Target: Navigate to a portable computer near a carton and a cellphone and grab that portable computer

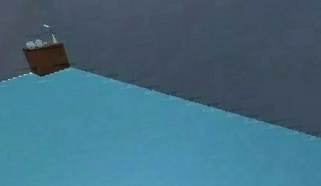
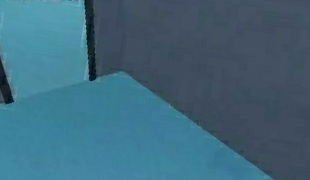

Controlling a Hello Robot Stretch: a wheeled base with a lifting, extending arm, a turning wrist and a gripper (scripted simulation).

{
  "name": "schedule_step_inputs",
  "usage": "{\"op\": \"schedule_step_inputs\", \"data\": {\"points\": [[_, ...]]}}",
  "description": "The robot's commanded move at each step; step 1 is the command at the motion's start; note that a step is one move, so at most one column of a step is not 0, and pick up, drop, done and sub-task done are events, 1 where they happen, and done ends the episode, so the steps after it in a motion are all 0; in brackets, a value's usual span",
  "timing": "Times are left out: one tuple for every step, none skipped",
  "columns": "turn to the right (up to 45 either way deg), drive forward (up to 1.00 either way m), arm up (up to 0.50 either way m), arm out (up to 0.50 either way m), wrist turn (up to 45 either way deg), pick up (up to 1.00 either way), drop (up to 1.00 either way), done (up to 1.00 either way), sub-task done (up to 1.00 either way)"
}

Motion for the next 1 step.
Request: {"op": "schedule_step_inputs", "data": {"points": [[42.0, 0.0, 0.0, 0.0, 0.0, 0.0, 0.0, 0.0, 0.0]]}}
